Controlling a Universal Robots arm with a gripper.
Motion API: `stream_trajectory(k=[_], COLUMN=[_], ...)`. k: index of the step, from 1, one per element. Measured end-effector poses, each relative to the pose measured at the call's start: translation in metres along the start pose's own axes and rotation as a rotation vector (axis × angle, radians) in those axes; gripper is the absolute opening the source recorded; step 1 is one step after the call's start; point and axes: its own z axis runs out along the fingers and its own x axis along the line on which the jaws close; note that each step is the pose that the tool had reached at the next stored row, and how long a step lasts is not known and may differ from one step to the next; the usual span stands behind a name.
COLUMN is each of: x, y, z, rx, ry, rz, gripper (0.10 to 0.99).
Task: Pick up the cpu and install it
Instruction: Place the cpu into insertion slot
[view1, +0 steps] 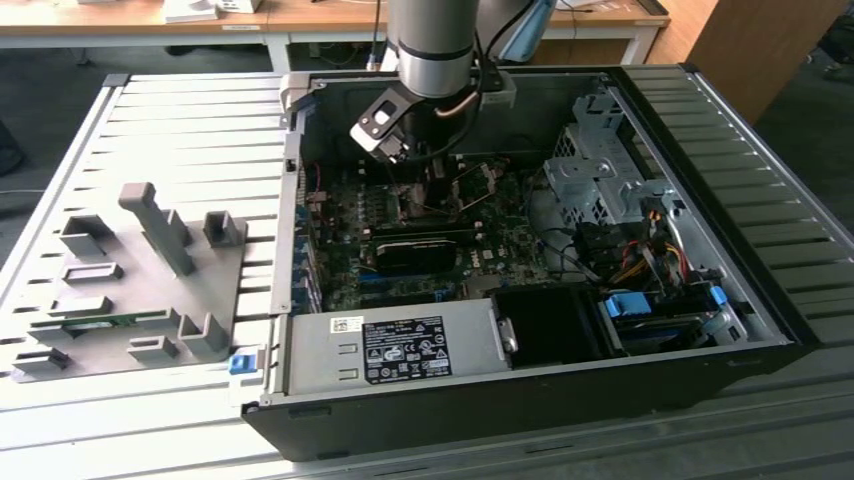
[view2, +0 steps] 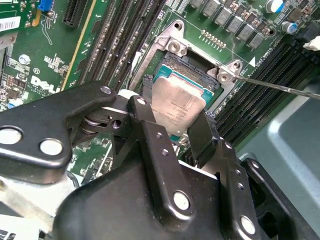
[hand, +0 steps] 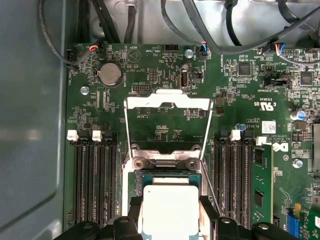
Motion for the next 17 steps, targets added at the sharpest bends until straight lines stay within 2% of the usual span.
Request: stream_trajectory(k=[17], x=[0.0013], y=[-0.0026], z=[0.0093], rx=[0.0], ry=[0.0], rz=[0.0], gripper=[0.533])
